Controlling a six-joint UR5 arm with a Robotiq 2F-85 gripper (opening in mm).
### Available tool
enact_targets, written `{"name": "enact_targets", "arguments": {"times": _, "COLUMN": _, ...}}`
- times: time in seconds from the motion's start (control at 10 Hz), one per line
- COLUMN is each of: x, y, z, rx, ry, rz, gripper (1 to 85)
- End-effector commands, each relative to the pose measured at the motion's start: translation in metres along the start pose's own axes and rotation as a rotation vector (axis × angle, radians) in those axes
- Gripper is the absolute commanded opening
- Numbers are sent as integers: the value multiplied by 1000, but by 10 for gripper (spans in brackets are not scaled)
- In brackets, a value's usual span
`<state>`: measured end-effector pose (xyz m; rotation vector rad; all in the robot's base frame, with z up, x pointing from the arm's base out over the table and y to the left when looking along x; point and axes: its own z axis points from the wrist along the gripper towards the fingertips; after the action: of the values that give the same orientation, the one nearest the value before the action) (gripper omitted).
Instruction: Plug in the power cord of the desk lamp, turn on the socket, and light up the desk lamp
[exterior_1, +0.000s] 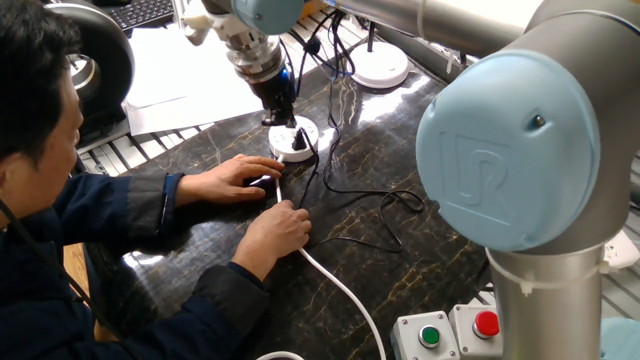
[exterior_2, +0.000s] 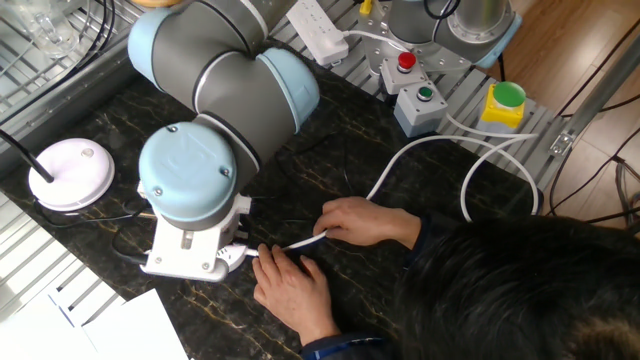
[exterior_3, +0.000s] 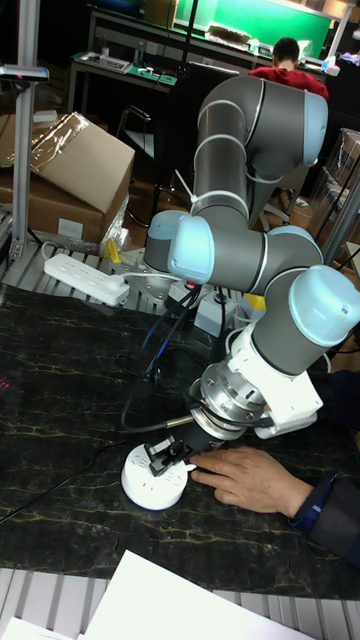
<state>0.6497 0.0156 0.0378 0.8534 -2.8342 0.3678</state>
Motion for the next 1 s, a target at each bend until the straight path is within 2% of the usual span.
{"name": "enact_targets", "arguments": {"times": 0.0, "x": 6, "y": 0, "z": 3, "rx": 0, "ry": 6, "rz": -13, "gripper": 10}}
{"name": "enact_targets", "arguments": {"times": 0.4, "x": 9, "y": 9, "z": 6, "rx": -3, "ry": 9, "rz": -3, "gripper": 10}}
{"name": "enact_targets", "arguments": {"times": 0.9, "x": 12, "y": 8, "z": 9, "rx": 8, "ry": 7, "rz": -9, "gripper": 10}}
